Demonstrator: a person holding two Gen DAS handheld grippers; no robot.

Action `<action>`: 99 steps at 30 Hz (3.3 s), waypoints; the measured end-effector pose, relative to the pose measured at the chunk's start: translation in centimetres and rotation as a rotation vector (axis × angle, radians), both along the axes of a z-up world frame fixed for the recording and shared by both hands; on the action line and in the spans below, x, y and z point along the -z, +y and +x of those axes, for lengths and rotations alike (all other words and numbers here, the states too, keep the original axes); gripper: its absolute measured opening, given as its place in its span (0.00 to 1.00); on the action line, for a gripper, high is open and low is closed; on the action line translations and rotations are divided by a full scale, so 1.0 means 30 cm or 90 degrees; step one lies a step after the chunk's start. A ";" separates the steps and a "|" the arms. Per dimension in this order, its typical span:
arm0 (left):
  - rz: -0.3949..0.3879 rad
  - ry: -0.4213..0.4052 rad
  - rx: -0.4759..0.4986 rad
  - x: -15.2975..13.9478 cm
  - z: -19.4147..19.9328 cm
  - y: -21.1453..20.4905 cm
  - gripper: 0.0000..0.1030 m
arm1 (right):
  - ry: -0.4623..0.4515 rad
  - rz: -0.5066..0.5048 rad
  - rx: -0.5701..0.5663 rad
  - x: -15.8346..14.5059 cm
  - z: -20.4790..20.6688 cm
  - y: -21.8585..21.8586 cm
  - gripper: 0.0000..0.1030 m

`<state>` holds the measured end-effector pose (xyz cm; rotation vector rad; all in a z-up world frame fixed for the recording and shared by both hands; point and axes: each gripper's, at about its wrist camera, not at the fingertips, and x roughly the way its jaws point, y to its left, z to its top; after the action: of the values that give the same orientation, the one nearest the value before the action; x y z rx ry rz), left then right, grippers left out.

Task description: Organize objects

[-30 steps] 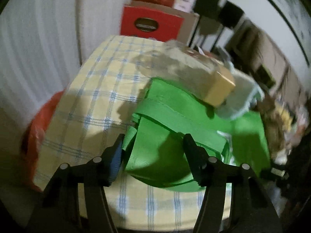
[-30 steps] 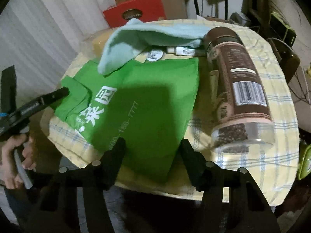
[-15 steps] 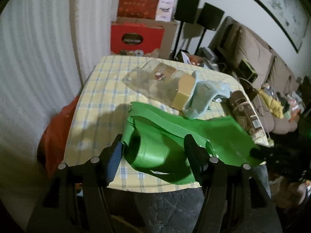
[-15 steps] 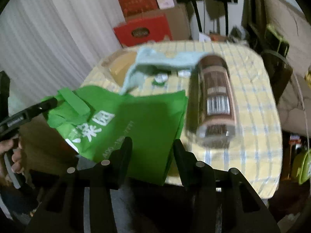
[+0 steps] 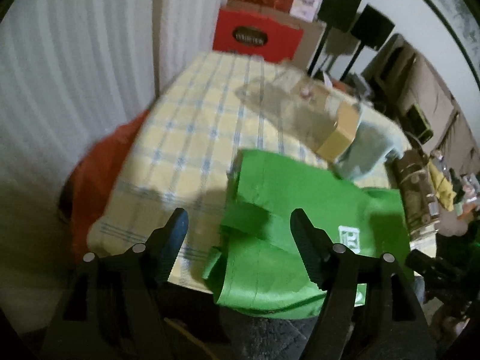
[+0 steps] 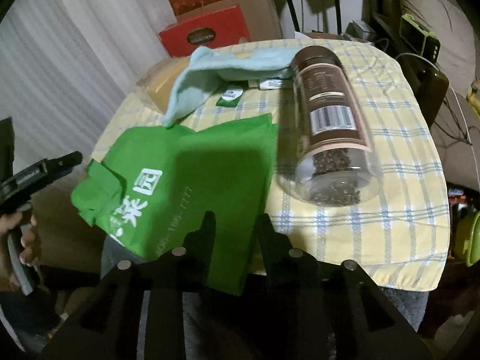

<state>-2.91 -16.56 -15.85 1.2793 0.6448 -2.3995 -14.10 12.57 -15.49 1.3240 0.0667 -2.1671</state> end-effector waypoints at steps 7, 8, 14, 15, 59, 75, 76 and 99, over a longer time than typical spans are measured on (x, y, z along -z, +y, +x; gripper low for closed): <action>0.073 -0.002 0.011 0.108 -0.033 -0.005 0.67 | 0.026 0.004 -0.004 0.060 -0.001 -0.055 0.62; 0.088 0.001 0.013 0.112 -0.034 -0.003 0.68 | 0.032 0.008 -0.006 0.061 0.003 -0.064 0.64; 0.041 -0.020 0.034 0.107 -0.063 0.054 0.82 | 0.059 0.022 -0.007 0.071 0.027 -0.091 0.72; 0.043 -0.018 0.039 0.106 -0.065 0.062 0.85 | 0.056 0.017 -0.006 0.070 0.026 -0.086 0.72; -0.046 0.036 0.021 -0.106 0.013 0.166 0.25 | 0.101 -0.006 0.060 -0.010 0.033 0.038 0.16; -0.172 0.000 0.050 -0.113 -0.089 0.370 0.76 | 0.052 -0.046 0.057 0.067 -0.015 0.093 0.18; -0.178 -0.015 0.053 -0.099 -0.100 0.377 0.80 | 0.061 -0.040 0.056 0.065 -0.012 0.087 0.19; -0.044 -0.030 0.017 0.063 0.028 0.297 0.53 | 0.040 0.037 0.070 0.042 0.029 0.122 0.34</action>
<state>-2.08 -7.66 -17.73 1.3205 0.5296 -2.3832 -13.22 16.23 -16.76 1.3200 0.0833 -2.3158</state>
